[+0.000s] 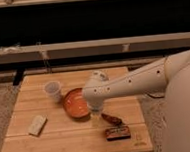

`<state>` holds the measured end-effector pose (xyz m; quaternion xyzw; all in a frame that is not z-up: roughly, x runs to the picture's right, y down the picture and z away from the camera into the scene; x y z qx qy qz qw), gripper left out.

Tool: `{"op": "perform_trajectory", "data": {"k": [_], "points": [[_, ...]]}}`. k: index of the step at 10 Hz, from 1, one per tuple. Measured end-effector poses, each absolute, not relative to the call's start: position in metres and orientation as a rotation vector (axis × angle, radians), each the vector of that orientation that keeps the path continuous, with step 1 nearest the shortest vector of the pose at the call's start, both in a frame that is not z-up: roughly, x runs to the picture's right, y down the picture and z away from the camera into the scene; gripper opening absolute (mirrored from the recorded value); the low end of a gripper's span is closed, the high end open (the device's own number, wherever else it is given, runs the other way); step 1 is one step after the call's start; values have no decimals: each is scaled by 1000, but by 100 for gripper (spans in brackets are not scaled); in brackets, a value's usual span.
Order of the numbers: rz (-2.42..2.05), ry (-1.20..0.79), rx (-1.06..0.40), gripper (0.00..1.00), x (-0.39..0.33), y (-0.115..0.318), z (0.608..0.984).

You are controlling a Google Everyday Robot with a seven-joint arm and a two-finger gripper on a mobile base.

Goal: Pick up the ceramic bowl

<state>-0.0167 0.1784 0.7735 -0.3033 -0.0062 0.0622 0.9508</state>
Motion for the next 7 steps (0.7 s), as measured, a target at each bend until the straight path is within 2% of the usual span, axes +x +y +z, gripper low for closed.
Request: {"op": "perform_trajectory", "data": {"k": [7], "points": [[70,-57,-622,80,-61,191,813]]}}
